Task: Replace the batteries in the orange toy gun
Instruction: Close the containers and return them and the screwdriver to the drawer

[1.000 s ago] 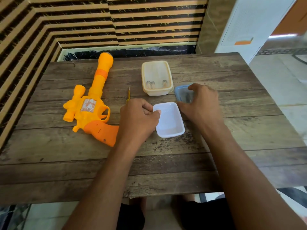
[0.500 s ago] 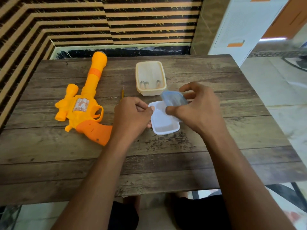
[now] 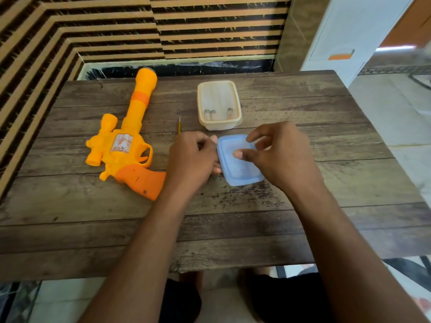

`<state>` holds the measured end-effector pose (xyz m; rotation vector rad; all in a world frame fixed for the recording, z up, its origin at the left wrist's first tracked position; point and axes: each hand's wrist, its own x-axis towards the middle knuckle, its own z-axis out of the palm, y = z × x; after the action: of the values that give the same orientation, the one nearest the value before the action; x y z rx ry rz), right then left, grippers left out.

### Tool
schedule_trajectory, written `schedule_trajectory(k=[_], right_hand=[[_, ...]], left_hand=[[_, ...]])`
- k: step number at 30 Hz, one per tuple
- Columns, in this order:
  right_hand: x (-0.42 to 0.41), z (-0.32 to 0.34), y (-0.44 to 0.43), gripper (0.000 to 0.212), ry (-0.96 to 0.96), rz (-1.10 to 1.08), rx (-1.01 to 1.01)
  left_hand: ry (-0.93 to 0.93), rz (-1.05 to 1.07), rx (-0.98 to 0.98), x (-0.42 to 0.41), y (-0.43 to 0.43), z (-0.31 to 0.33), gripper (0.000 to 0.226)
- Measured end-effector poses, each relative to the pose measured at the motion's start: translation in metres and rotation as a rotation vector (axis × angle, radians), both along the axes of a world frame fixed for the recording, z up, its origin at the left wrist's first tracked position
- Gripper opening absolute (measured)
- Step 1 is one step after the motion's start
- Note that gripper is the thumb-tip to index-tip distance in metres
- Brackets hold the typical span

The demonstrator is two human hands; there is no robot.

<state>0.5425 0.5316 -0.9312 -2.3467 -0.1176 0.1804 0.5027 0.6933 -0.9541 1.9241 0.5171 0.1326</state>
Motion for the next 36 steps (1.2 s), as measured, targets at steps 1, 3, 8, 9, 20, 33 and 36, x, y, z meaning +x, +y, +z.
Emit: schedule_trajectory(k=[1,3,8,9,20,33,36], right_hand=[[0.001,-0.001,-0.001,0.037,-0.002,-0.014,-0.006],[0.002,-0.001,-0.001,0.039,0.004,-0.037,-0.013],[0.005,-0.009,0.000,0.043,0.048,-0.064,0.035],[0.006,-0.010,-0.001,0.041,0.067,-0.070,0.045],[0.008,-0.011,0.001,0.027,0.001,-0.118,0.351],[-0.010,-0.007,0.037,0.060,-0.284,-0.112,0.451],[-0.010,-0.006,0.042,0.064,-0.243,-0.175,0.466]], left_hand=[[-0.004,-0.005,-0.005,0.000,-0.001,0.000,0.028],[0.003,-0.015,0.003,-0.001,-0.003,0.003,0.026],[0.040,-0.038,0.039,-0.001,-0.004,0.001,0.020],[0.045,-0.054,0.037,0.000,-0.004,0.000,0.021],[-0.054,-0.108,0.004,-0.001,-0.006,0.000,0.012],[-0.532,0.091,0.388,0.000,-0.027,0.013,0.028],[-0.614,0.031,0.429,0.002,-0.021,0.013,0.027]])
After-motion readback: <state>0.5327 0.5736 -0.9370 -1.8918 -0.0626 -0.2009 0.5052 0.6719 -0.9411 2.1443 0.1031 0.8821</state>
